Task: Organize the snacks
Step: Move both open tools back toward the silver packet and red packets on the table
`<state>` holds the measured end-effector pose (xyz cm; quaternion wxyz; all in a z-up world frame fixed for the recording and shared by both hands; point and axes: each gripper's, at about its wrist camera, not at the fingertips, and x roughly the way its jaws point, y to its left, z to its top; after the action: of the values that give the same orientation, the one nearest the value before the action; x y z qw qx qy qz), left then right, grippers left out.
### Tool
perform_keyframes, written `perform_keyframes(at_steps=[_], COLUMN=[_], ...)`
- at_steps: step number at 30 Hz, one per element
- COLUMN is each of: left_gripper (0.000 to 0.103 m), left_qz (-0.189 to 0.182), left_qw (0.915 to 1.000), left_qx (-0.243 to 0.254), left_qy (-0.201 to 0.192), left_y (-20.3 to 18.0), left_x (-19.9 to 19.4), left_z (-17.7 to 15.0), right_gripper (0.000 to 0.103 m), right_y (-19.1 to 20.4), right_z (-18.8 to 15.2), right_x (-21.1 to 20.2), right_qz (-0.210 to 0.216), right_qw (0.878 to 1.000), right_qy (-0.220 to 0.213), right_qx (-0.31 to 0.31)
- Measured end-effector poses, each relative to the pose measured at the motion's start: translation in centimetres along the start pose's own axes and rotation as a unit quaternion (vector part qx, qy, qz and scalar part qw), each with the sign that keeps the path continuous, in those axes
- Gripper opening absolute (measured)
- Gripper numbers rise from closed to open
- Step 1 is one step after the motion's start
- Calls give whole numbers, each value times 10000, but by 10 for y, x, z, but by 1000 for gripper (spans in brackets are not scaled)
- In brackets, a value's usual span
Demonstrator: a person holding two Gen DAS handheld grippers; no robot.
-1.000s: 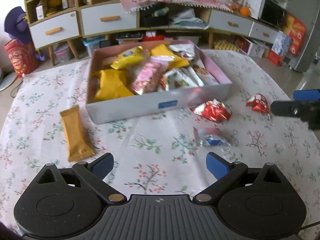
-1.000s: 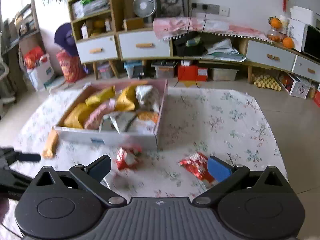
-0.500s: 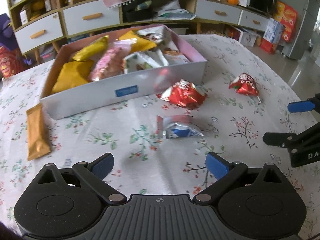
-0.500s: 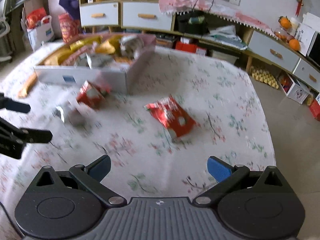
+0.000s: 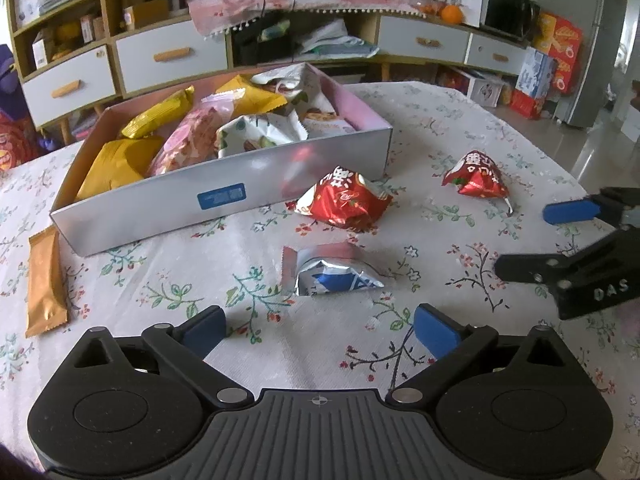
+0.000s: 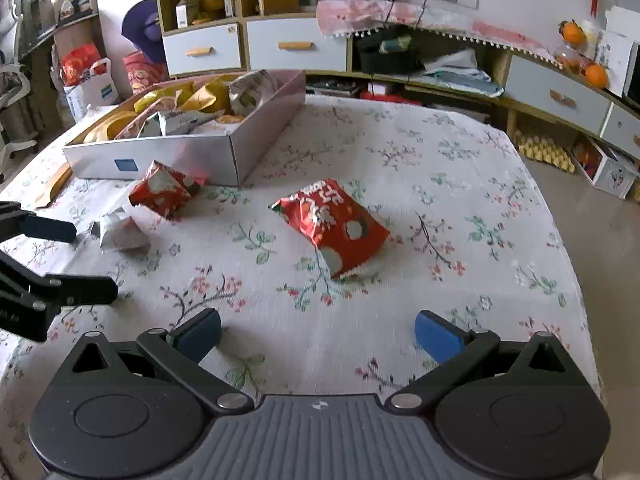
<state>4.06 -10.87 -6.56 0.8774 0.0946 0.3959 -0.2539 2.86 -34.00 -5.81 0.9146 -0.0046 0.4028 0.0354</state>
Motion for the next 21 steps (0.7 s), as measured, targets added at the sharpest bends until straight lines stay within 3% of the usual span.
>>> perform_keyframes(at_steps=[7, 21], left_gripper=[100, 96], left_qz=[-151, -223], left_qw=[9998, 9992], left_qx=[135, 325], left_qy=[-24, 27], left_y=[-3, -3], left_x=[4, 9], left_z=[4, 12], right_gripper=[83, 83], right_y=[1, -4], right_z=[10, 30], right_x=[13, 30], right_qz=[-79, -80], right_qw=[9997, 9999], right_qy=[-217, -132], right_qx=[74, 61])
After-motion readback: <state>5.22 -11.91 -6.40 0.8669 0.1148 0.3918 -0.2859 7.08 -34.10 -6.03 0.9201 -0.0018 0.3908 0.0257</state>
